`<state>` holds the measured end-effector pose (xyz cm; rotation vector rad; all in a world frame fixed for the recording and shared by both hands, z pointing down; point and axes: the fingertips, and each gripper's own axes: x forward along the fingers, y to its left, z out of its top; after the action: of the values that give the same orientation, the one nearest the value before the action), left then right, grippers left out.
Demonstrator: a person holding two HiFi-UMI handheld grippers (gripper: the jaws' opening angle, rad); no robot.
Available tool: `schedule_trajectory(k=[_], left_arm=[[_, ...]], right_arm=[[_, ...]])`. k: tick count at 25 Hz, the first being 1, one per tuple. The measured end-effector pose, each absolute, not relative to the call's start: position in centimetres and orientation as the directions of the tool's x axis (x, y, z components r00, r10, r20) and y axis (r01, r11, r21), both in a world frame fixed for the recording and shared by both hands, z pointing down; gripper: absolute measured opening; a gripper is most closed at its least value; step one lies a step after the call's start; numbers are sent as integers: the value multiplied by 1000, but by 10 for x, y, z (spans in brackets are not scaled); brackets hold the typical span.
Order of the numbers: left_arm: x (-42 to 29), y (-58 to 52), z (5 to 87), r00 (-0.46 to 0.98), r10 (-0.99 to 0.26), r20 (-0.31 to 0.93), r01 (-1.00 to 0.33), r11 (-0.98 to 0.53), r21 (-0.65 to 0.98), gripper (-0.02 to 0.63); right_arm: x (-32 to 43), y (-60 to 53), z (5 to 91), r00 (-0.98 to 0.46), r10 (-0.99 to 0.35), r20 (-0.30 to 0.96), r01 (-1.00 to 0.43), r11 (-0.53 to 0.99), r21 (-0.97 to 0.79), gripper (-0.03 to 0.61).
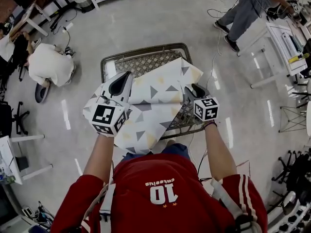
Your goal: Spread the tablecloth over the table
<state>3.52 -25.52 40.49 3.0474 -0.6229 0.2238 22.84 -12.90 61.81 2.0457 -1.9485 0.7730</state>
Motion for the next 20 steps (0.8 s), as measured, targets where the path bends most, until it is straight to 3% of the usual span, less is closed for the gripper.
schedule_trajectory(k=[20], left_arm=[[50, -269, 456, 849, -451, 274, -453, -889, -58, 6]], right_arm=[[221, -134, 786, -251, -724, 642, -890, -88, -447, 150]])
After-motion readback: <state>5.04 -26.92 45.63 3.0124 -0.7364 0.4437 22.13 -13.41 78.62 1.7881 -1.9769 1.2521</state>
